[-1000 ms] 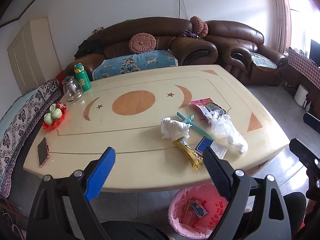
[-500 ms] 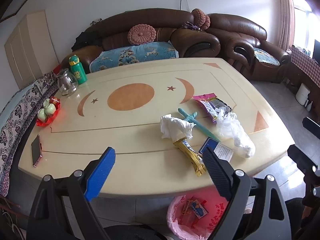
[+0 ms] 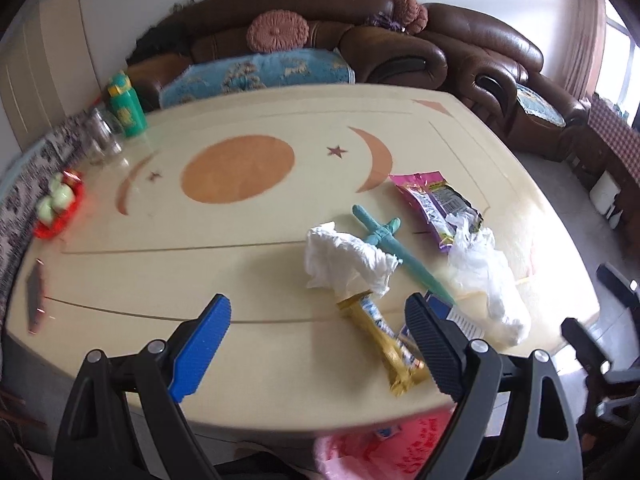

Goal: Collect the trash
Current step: 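Grasp the white tissue with the left tool while the right tool grasps the clear plastic bag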

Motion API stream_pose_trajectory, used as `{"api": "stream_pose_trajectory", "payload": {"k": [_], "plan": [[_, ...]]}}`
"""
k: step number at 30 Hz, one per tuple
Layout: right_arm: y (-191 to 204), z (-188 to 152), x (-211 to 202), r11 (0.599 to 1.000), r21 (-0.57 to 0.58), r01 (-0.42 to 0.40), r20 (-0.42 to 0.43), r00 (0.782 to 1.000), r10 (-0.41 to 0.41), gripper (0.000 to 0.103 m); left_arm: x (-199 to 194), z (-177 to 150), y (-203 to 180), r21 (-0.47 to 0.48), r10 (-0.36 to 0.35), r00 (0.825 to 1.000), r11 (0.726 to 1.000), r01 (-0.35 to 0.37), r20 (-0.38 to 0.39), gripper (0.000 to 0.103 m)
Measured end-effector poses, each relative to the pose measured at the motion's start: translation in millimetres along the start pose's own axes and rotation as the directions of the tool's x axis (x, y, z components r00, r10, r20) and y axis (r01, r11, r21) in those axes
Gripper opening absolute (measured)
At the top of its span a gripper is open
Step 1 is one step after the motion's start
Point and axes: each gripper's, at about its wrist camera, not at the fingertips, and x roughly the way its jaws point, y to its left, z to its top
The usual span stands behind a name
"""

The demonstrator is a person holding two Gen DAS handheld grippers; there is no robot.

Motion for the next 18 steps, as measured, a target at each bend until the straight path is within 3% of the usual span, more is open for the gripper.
{"api": "stream_pose_trajectory", "payload": {"k": [5,14,18], "plan": [[-7,-5,36,1.0,0.006,0.004,-0.032,0.999,-0.004,0.087,47,24,9,-0.104,-0.087,0.992,0.992,0.078,-0.089,0.087],[-18,-15,89,1.0,0.024,-0.016,-0.107,0.994,0.019,0.087,106,46,9,-0.186,-0.104,0.98,0.98,0.072,-0.17,0.087],[-18,-14,96,1.0,-0.004,0.018,-0.109,0.994,-0.018,0.088,123,49,8,-0.193,-0.095,0.976,0.979,0.057,-0.196,0.087]]}}
